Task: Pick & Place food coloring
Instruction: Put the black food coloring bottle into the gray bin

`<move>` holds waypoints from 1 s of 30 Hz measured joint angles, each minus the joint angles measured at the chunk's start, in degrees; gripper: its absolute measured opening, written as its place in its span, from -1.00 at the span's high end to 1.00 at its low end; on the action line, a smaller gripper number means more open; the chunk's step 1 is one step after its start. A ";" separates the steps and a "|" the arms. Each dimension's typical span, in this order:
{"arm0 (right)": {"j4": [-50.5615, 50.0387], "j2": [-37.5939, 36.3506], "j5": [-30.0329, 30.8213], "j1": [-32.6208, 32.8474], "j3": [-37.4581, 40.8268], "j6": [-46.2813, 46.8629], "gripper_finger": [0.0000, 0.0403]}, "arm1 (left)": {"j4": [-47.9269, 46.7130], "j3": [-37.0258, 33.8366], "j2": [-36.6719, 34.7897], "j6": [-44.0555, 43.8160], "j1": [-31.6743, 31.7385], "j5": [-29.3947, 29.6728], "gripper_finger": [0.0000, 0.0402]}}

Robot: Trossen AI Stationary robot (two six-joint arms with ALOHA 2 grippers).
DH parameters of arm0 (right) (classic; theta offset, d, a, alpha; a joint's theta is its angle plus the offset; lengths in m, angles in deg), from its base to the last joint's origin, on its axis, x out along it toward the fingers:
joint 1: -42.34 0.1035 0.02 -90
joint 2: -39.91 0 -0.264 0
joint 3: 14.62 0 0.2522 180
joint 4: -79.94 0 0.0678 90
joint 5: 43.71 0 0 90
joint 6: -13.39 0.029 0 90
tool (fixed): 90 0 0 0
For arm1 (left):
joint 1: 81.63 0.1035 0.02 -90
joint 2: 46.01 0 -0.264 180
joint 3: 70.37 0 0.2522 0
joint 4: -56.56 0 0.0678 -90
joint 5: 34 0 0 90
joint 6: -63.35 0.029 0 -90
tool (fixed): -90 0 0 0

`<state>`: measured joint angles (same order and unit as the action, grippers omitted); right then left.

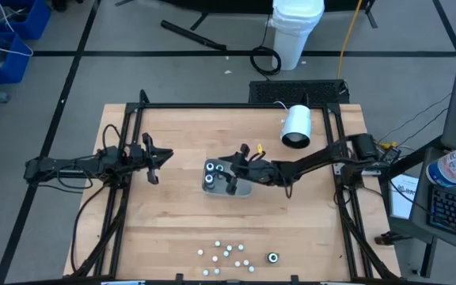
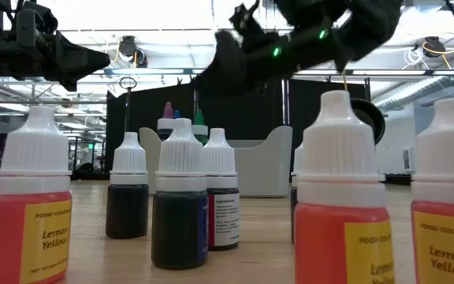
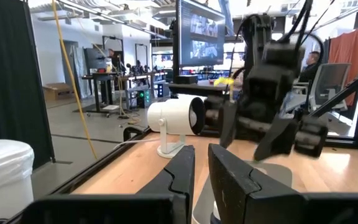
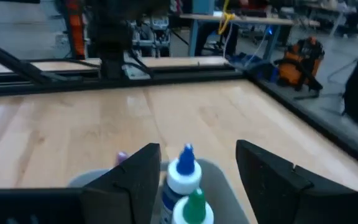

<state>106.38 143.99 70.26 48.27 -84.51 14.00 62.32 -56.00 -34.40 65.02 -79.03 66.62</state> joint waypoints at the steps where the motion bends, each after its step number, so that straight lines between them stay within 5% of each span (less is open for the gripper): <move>1: -0.82 -1.37 0.00 0.59 0.01 -1.33 0.00 | -0.05 0.00 0.00 0.00 0.01 -0.01 0.75; 13: -14.80 -25.58 0.42 15.97 1.94 -13.65 0.03 | -0.03 0.00 0.00 0.00 0.00 -0.03 0.75; 16: -13.76 -30.37 5.60 21.64 6.95 -12.84 0.07 | -0.01 0.00 -0.02 -0.02 0.01 -0.03 0.75; 23: 2.76 -34.52 24.34 33.70 25.87 -12.23 0.19 | 0.08 0.00 -0.02 -0.31 0.01 -0.03 0.75; 30: 27.71 -34.99 39.32 43.35 39.35 -22.97 0.31 | 0.03 0.00 -0.02 0.59 -0.01 -0.03 0.75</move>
<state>134.08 108.99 109.58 91.62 -45.16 -8.97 62.35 -56.00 -34.42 65.62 -79.04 66.59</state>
